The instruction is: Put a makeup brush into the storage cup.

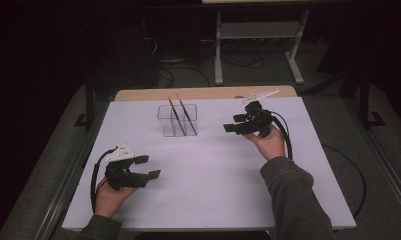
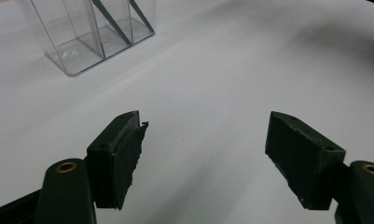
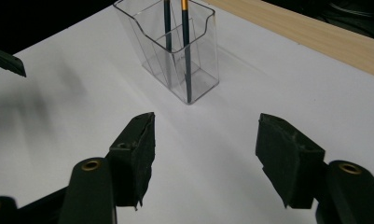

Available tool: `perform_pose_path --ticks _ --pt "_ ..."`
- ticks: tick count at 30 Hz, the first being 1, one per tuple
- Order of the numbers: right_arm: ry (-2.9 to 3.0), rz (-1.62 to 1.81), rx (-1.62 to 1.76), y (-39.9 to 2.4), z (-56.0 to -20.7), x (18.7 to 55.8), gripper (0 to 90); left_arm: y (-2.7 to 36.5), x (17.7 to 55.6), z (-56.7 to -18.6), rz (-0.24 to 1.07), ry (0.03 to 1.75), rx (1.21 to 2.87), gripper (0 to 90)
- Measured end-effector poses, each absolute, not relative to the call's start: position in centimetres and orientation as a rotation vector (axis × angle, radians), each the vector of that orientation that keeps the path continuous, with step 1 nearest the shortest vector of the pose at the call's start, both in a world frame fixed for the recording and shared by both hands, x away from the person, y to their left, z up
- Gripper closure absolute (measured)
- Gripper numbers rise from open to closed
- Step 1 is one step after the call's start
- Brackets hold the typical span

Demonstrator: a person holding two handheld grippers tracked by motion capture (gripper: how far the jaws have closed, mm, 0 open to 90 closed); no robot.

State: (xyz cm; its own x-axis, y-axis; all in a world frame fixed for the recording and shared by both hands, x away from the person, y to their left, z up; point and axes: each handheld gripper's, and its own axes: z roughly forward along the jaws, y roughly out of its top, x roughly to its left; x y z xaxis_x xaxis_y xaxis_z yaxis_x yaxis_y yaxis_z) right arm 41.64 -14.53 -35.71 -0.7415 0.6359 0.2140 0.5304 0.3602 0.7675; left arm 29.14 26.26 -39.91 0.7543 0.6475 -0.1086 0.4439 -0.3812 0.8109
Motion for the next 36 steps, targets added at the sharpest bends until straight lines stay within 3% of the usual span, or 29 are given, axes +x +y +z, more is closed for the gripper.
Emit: perform_pose_path --ticks 36 --pt "2.488 1.338 1.091 -16.6 -37.7 39.2 30.4 26.0 29.1 -40.0 0.299 0.827 2.027 22.7"
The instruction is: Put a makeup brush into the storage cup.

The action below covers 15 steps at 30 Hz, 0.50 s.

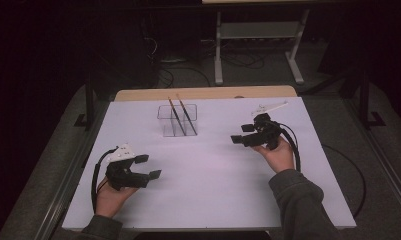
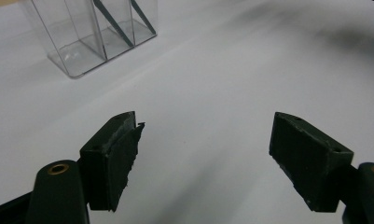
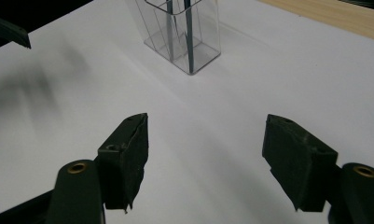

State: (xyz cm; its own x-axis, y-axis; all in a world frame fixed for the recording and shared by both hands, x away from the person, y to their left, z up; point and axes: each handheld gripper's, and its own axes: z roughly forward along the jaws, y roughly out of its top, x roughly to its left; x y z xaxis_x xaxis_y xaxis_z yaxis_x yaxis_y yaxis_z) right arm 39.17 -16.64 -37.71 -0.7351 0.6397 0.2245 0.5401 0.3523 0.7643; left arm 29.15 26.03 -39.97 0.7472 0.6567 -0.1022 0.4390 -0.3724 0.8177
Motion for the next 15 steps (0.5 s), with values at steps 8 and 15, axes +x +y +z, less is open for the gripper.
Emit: perform_pose_path --ticks 8,15 --pt "2.474 1.345 1.088 -17.2 -37.9 38.3 30.3 26.0 29.4 -40.0 0.313 0.816 2.036 20.9" --pt "2.470 1.351 1.090 -17.6 -38.6 37.7 29.2 26.0 29.6 -39.9 0.327 0.847 2.012 20.6"
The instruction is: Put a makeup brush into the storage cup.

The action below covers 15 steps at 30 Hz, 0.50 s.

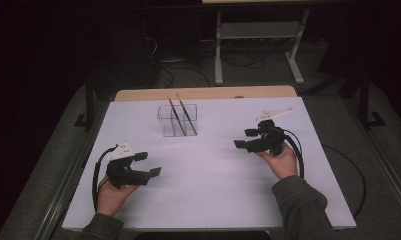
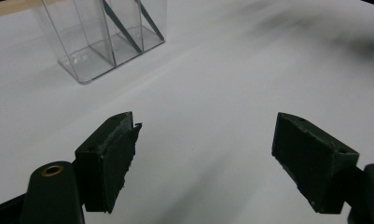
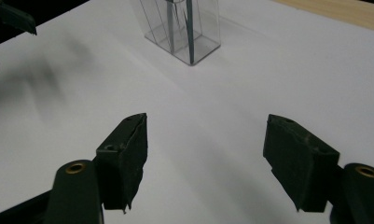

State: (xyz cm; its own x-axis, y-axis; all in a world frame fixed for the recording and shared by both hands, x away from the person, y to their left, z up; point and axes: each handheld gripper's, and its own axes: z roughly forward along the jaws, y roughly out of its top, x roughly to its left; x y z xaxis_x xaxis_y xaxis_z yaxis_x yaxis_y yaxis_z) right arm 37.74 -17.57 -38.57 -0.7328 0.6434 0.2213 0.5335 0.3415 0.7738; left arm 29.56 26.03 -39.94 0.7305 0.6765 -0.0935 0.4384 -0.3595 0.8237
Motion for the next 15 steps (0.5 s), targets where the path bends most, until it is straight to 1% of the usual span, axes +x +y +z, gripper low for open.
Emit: perform_pose_path --ticks 15 --pt "2.426 1.345 1.119 -18.7 -39.3 36.0 28.4 26.4 29.6 -39.9 0.338 0.875 1.991 20.1"
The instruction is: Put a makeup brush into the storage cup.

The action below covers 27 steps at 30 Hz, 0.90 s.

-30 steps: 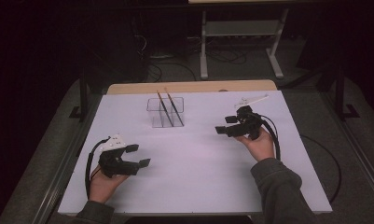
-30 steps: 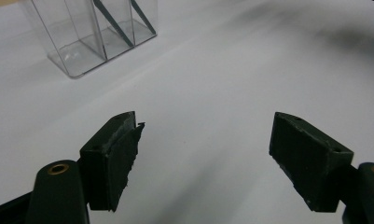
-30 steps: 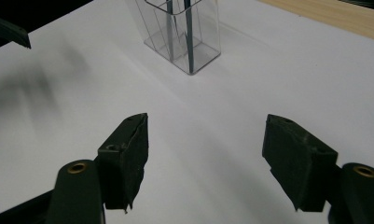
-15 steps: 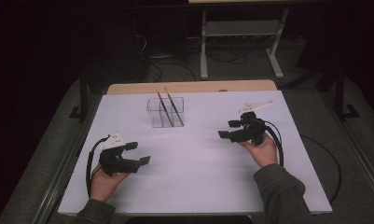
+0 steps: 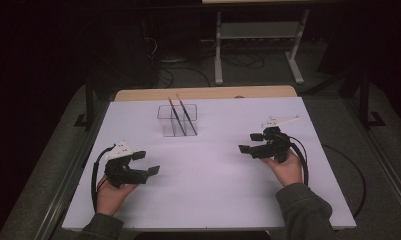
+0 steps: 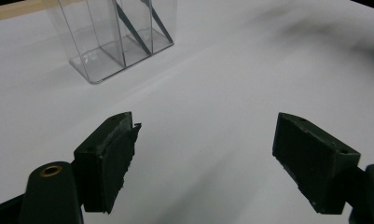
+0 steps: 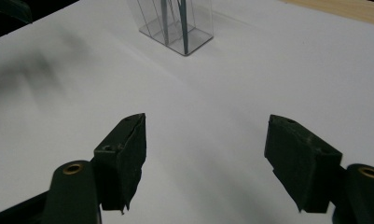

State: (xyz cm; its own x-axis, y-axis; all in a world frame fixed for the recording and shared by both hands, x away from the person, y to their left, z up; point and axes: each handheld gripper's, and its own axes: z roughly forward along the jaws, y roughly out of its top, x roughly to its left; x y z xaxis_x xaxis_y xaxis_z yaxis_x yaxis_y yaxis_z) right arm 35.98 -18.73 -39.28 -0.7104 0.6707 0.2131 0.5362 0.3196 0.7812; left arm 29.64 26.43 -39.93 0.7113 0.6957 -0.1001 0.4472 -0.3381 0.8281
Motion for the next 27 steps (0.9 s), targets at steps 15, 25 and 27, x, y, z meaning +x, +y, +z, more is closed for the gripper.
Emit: perform_pose_path --ticks 15,25,27 --pt "2.376 1.337 1.147 -19.6 -40.2 34.5 24.2 26.6 29.5 -40.0 0.331 0.882 1.975 19.7" --pt "2.325 1.346 1.164 -20.2 -40.9 33.3 22.4 26.5 29.0 -40.1 0.324 0.880 1.979 19.6" --pt "2.315 1.342 1.178 -20.2 -40.9 33.0 21.3 26.5 28.9 -40.1 0.326 0.879 1.978 19.5"
